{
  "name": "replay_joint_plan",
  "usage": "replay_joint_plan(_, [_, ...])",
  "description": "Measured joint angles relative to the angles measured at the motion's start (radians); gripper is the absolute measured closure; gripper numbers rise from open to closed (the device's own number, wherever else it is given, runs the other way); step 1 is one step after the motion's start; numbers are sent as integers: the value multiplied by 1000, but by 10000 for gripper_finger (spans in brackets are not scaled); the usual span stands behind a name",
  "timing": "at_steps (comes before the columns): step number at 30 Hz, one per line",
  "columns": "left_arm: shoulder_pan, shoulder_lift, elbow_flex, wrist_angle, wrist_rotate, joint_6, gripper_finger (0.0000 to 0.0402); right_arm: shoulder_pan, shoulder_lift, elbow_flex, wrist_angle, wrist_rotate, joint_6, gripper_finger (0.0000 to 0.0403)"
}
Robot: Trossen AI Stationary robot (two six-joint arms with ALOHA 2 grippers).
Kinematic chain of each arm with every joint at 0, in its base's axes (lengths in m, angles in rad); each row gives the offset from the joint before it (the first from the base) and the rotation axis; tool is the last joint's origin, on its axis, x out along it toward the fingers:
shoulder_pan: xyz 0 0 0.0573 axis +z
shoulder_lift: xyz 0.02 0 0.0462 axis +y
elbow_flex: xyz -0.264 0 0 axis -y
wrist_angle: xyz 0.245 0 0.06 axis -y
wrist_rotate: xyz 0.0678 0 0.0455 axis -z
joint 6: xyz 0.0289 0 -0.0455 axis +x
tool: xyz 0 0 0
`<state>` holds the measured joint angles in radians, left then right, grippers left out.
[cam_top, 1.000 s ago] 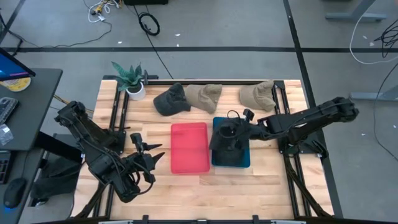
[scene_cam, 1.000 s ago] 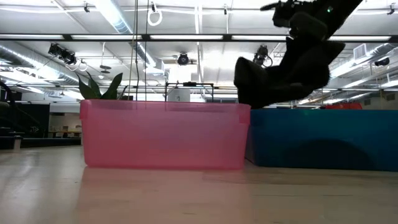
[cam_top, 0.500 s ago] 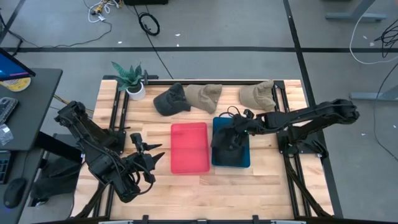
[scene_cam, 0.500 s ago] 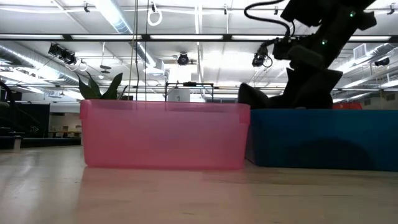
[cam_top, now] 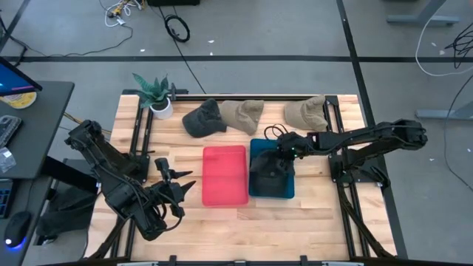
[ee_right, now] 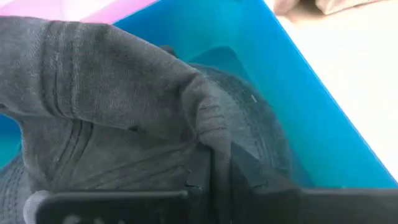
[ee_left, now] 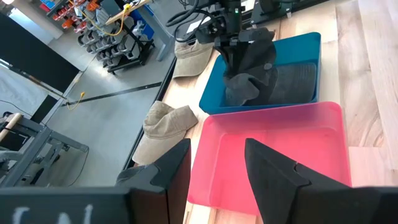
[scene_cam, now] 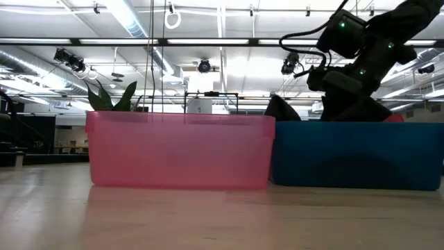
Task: Pick & Place hat
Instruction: Put the bottom black cap into the blue bin
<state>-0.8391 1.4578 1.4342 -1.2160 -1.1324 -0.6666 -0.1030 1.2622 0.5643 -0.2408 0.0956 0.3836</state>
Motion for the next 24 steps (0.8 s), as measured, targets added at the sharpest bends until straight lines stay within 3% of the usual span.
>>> replay_joint_plan(11, [0,1,0,0,0,0,246,-15,10,-3,1,-14,4,359])
replay_joint_plan(24, [0,1,0,0,0,0,246,-21,121,0,29,-49,-51,358])
